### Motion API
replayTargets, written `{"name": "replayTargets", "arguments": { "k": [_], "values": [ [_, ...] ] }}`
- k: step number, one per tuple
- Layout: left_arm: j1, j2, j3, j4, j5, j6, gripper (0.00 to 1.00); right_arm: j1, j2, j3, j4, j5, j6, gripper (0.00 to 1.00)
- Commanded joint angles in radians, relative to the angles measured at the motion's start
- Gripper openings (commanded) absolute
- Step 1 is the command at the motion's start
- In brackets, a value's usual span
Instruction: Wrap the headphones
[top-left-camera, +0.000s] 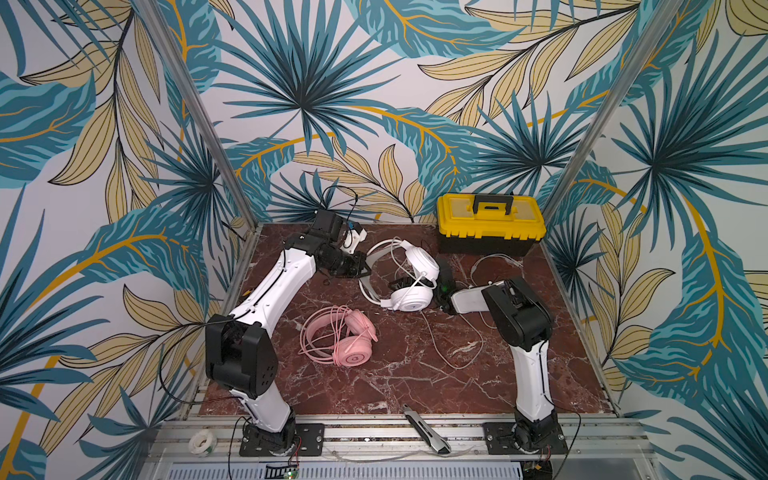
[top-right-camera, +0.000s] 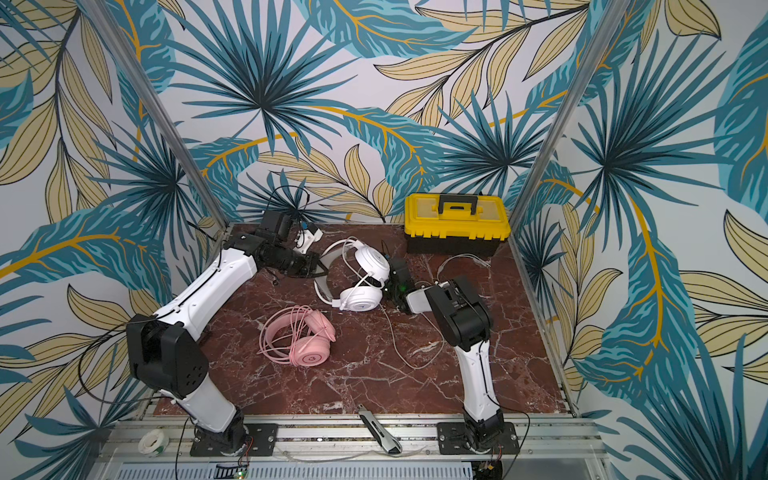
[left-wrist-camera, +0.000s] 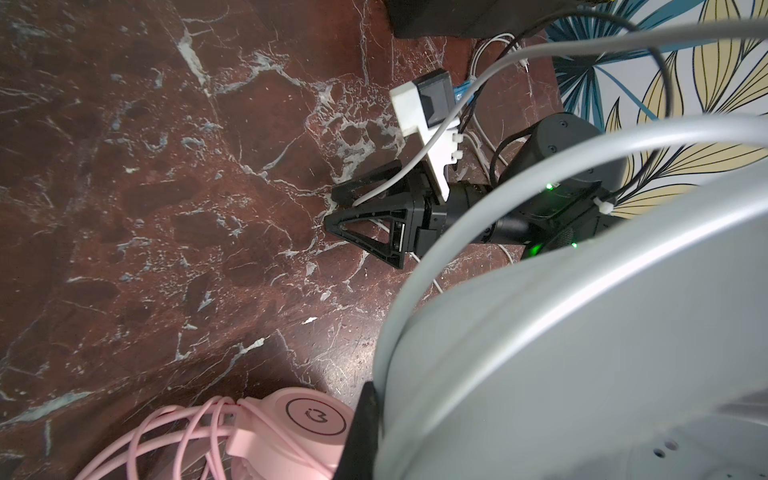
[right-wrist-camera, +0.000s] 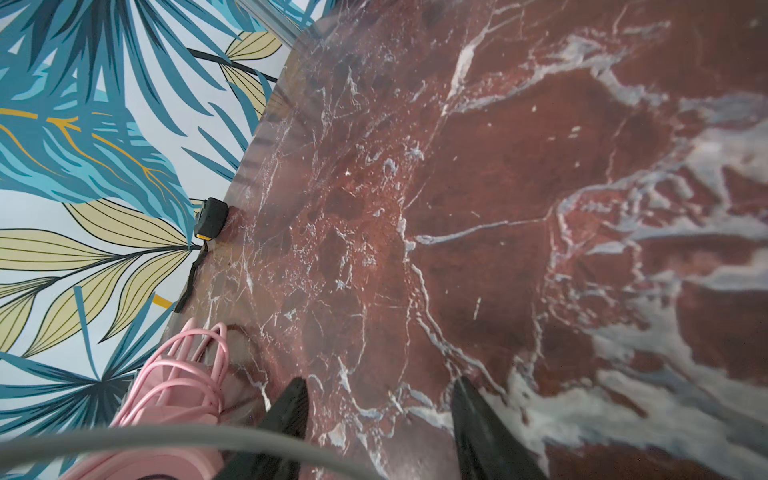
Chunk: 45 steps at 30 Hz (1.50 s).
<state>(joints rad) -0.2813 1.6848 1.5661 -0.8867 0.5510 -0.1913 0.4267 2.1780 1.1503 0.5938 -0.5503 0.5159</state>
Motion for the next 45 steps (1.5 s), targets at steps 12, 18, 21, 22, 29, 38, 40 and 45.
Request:
{"name": "replayTargets", "arguments": {
  "k": [12, 18, 21, 22, 29, 38, 40, 45],
  "values": [
    [0.033, 0.024, 0.055, 0.031, 0.002, -0.097, 0.0, 0.008, -0.097, -0.14, -0.02, -0.024, 0.018, 0.0],
    [0.053, 0.021, 0.08, 0.032, -0.057, -0.173, 0.0, 0.01, -0.227, -0.274, -0.028, -0.002, 0.009, 0.0],
    [0.053, 0.024, 0.105, 0.032, -0.083, -0.217, 0.0, 0.013, -0.287, -0.329, -0.042, 0.013, 0.006, 0.0],
    [0.055, 0.024, 0.112, 0.032, -0.093, -0.236, 0.0, 0.014, -0.303, -0.339, -0.055, 0.016, -0.001, 0.0],
    [0.054, 0.029, 0.124, 0.072, -0.184, -0.431, 0.0, 0.048, -0.405, -0.386, -0.164, 0.047, -0.043, 0.0],
    [0.05, 0.026, 0.083, 0.14, -0.271, -0.564, 0.0, 0.136, -0.505, -0.355, -0.394, 0.139, -0.168, 0.0],
    [0.048, 0.026, 0.076, 0.14, -0.306, -0.565, 0.0, 0.155, -0.523, -0.355, -0.424, 0.159, -0.185, 0.0],
    [0.049, 0.043, 0.065, 0.111, -0.385, -0.53, 0.0, 0.2, -0.584, -0.353, -0.535, 0.212, -0.249, 0.0]
  ]
}}
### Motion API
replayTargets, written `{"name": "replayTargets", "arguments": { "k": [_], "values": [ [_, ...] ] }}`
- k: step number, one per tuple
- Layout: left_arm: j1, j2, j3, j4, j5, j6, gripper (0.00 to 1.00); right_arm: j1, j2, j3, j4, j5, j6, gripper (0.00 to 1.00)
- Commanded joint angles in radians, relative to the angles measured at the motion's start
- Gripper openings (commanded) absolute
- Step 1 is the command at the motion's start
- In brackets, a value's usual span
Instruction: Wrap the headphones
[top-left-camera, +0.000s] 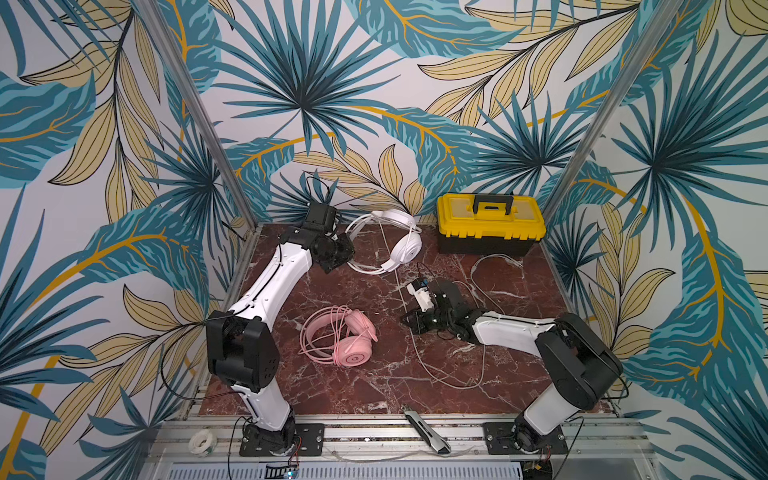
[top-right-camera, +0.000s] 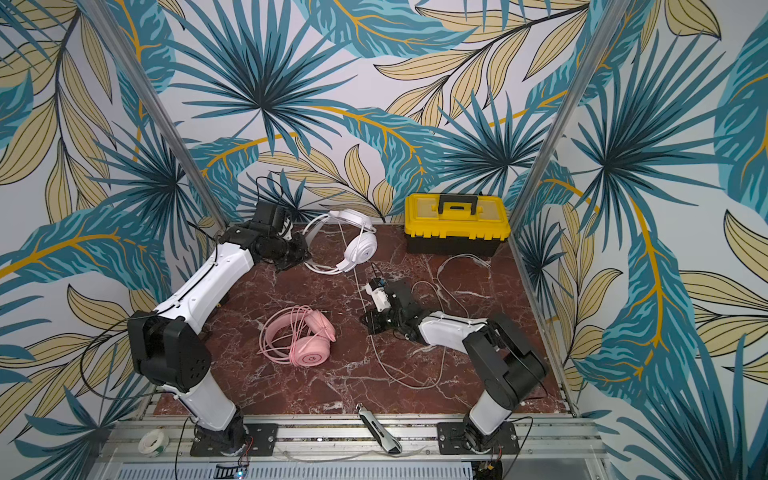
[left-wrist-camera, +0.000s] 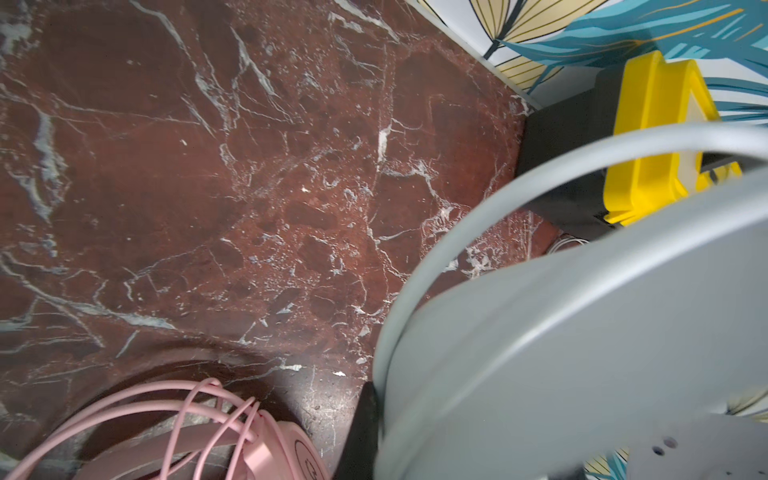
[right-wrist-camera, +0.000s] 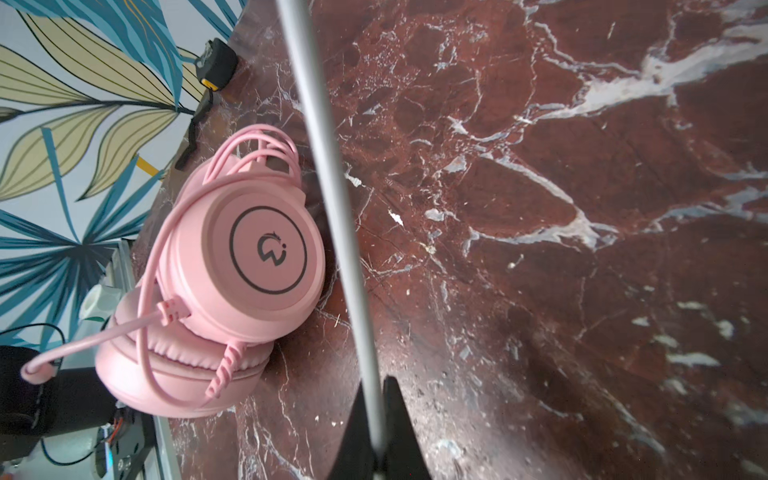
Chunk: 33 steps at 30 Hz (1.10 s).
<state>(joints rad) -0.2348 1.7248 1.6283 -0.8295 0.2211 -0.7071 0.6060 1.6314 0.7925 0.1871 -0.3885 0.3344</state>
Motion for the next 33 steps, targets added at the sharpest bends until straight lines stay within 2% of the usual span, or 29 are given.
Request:
{"name": "replayTargets", "arguments": {
  "k": [1, 6, 9, 13, 17, 21, 27, 33],
  "values": [
    [-0.001, 0.008, 0.0, 0.046, -0.07, -0.004, 0.0, 0.025, -0.051, 0.007, -0.158, 0.054, -0.082, 0.0],
    [-0.022, 0.03, -0.005, -0.003, -0.179, 0.059, 0.0, 0.042, -0.122, 0.041, -0.326, 0.069, -0.17, 0.0],
    [-0.036, 0.047, -0.007, -0.017, -0.216, 0.085, 0.0, 0.048, -0.146, 0.089, -0.476, 0.033, -0.254, 0.0],
    [-0.067, 0.088, 0.025, -0.053, -0.247, 0.11, 0.0, 0.055, -0.137, 0.226, -0.715, -0.044, -0.379, 0.0],
    [-0.102, 0.132, 0.08, -0.095, -0.271, 0.13, 0.0, 0.061, -0.12, 0.342, -0.884, -0.031, -0.486, 0.0],
    [-0.13, 0.172, 0.14, -0.155, -0.338, 0.189, 0.0, 0.06, -0.14, 0.422, -0.971, 0.049, -0.591, 0.0],
    [-0.17, 0.197, 0.163, -0.178, -0.339, 0.316, 0.0, 0.06, -0.154, 0.515, -1.032, 0.153, -0.783, 0.0],
    [-0.201, 0.21, 0.168, -0.178, -0.29, 0.415, 0.0, 0.06, -0.162, 0.561, -1.028, 0.227, -0.996, 0.0]
  ]
}}
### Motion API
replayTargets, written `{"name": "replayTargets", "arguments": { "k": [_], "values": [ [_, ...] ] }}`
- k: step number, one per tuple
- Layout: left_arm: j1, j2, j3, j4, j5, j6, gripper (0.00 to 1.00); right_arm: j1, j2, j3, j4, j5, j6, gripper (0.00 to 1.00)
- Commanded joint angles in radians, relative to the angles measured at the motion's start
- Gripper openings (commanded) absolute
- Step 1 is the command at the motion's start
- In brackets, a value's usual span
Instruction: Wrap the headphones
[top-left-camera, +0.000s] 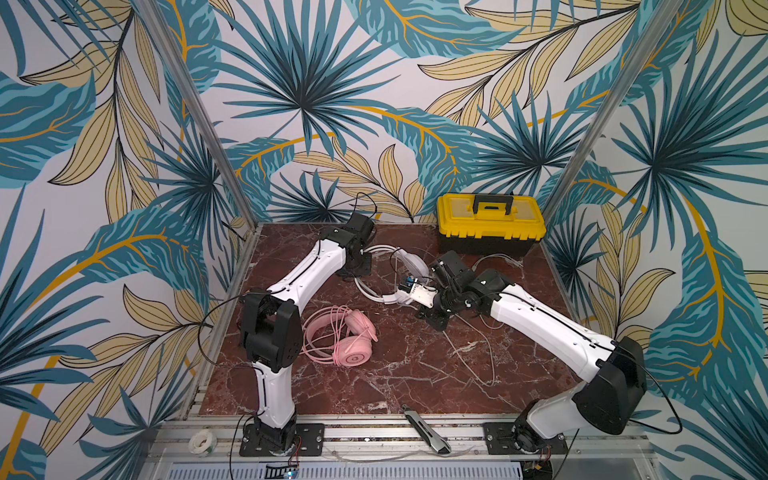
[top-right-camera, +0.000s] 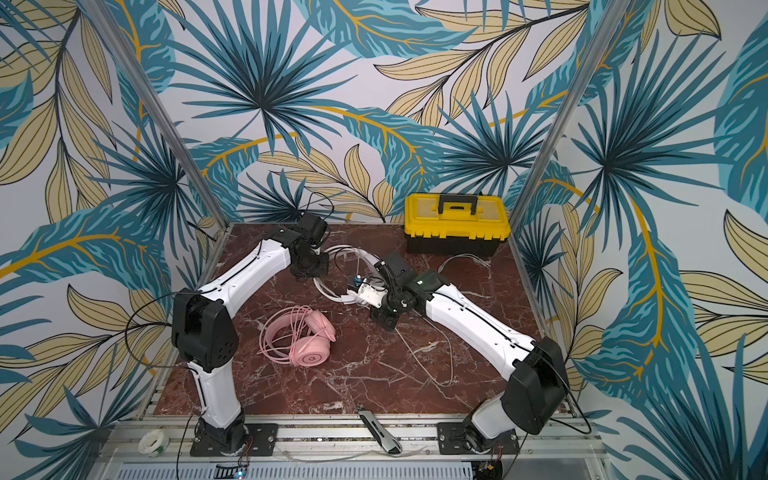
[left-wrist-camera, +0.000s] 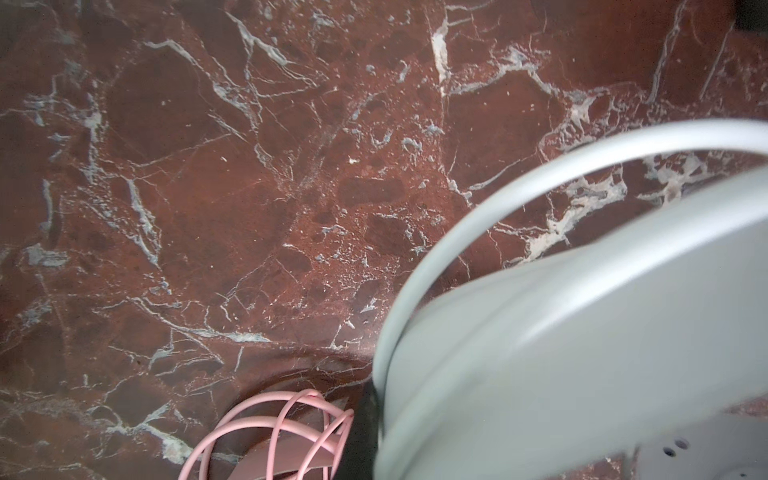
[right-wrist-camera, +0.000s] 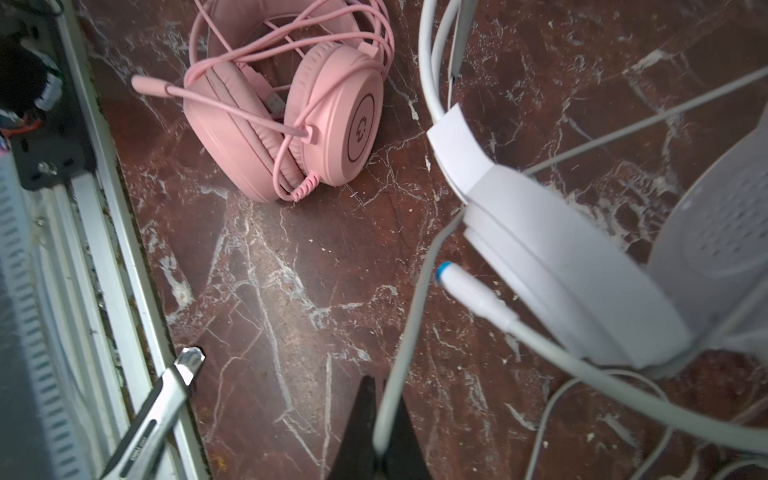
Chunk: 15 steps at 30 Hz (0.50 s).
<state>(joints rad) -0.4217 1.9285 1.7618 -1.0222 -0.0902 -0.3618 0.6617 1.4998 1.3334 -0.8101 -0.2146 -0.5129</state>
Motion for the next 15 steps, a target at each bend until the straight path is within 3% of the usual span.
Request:
{"name": "replayTargets", "arguments": {
  "k": [1, 7, 15],
  "values": [
    [-0.021, 0.01, 0.039, 0.011, 0.025, 0.09, 0.0, 0.005, -0.034, 0.024, -0.024, 0.061, -0.185, 0.0],
    [-0.049, 0.042, 0.08, -0.037, 0.083, 0.185, 0.0, 0.004, -0.051, 0.018, 0.019, 0.131, -0.421, 0.0],
    [-0.067, 0.044, 0.082, -0.06, 0.13, 0.262, 0.0, 0.003, 0.011, 0.078, 0.063, 0.213, -0.605, 0.0]
  ]
}}
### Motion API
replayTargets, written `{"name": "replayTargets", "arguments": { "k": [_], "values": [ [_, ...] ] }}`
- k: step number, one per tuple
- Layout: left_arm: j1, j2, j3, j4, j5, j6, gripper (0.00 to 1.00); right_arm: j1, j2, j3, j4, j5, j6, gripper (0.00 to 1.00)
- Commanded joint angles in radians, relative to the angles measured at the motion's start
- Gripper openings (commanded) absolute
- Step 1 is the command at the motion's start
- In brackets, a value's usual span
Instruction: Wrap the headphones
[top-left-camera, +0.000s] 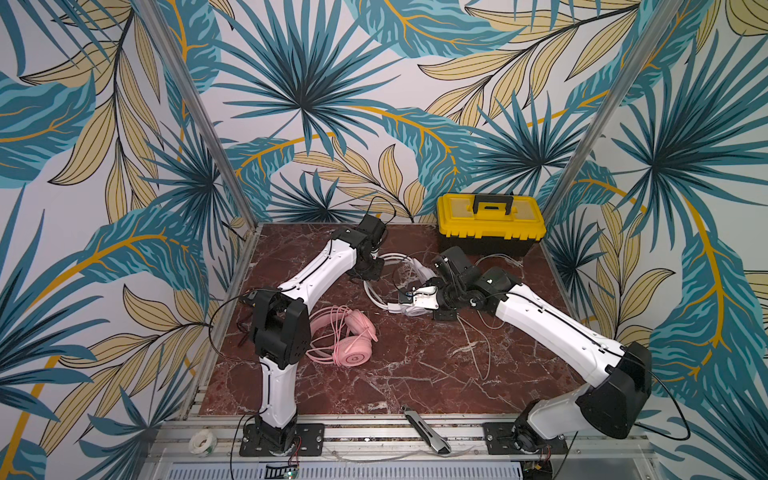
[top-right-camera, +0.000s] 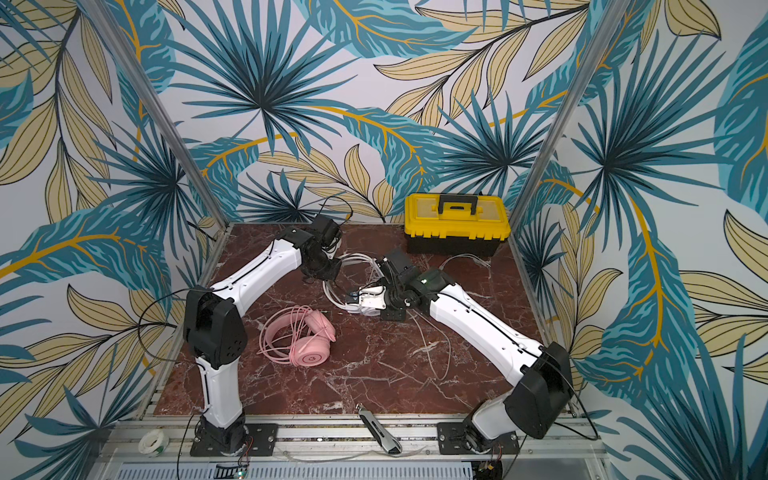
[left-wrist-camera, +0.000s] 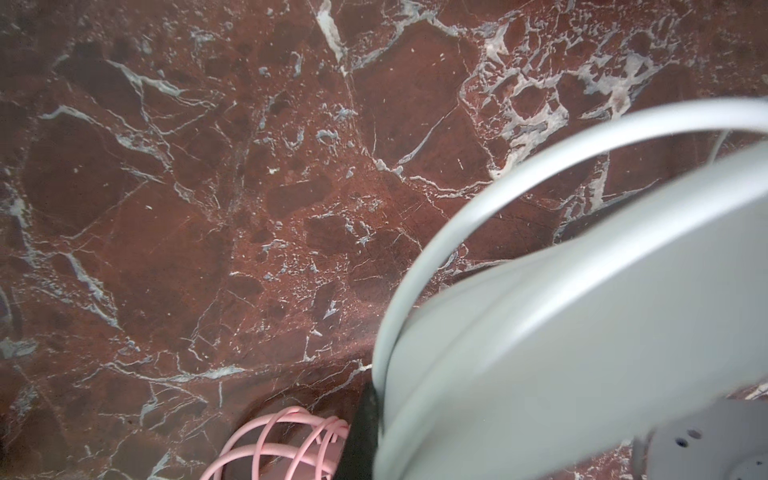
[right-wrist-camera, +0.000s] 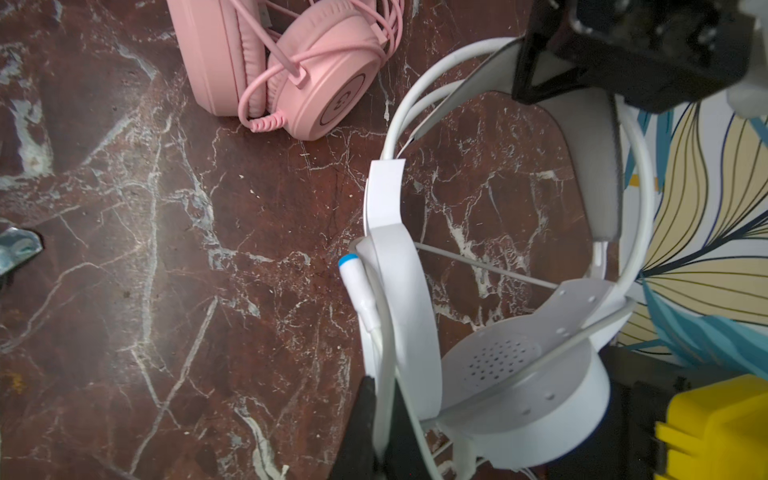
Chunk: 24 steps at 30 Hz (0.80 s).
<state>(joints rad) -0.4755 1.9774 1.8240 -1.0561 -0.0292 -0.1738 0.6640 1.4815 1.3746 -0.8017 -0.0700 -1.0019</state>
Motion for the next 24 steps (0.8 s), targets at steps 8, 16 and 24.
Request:
{"name": "replayTargets", "arguments": {
  "k": [8, 16, 24],
  "values": [
    [-0.019, 0.001, 0.018, -0.048, 0.027, 0.108, 0.0, -0.003, 0.07, 0.114, 0.013, 0.087, -0.21, 0.0],
    [0.005, 0.037, 0.065, -0.057, 0.015, 0.022, 0.0, 0.008, 0.078, 0.212, -0.234, 0.079, -0.182, 0.0],
    [0.015, 0.044, 0.099, -0.056, 0.029, 0.0, 0.0, 0.028, 0.105, 0.248, -0.415, 0.001, -0.094, 0.0]
  ]
}}
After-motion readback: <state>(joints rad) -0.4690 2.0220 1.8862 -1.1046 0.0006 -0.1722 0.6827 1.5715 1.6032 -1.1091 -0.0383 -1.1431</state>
